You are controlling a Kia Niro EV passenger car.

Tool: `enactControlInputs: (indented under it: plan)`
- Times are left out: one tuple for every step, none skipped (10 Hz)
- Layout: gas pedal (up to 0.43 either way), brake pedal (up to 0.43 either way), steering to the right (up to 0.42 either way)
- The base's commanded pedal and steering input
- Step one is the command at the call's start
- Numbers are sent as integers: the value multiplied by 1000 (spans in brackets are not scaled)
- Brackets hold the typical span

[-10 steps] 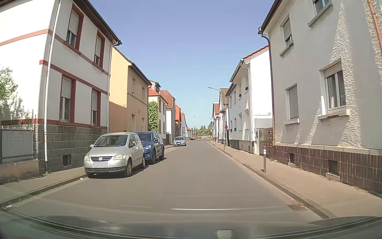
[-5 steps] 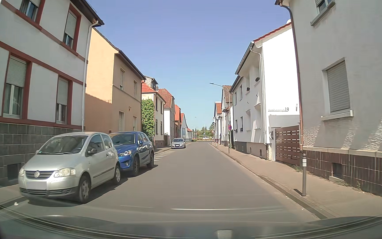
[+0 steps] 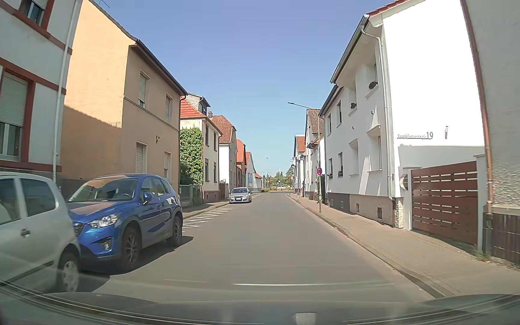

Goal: Follow the waypoints while adhering to traffic rules and regulations

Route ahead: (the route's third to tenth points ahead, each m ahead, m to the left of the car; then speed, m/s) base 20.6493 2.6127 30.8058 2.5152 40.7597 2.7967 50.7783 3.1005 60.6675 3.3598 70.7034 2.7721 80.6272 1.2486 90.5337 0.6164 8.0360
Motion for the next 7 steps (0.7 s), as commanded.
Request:
enactControlInputs:
  plan:
    - [157,30,-6]
    - [157,30,-5]
    - [157,30,-5]
    - [157,30,-5]
    - [157,30,-5]
    - [157,30,-5]
    - [157,30,-5]
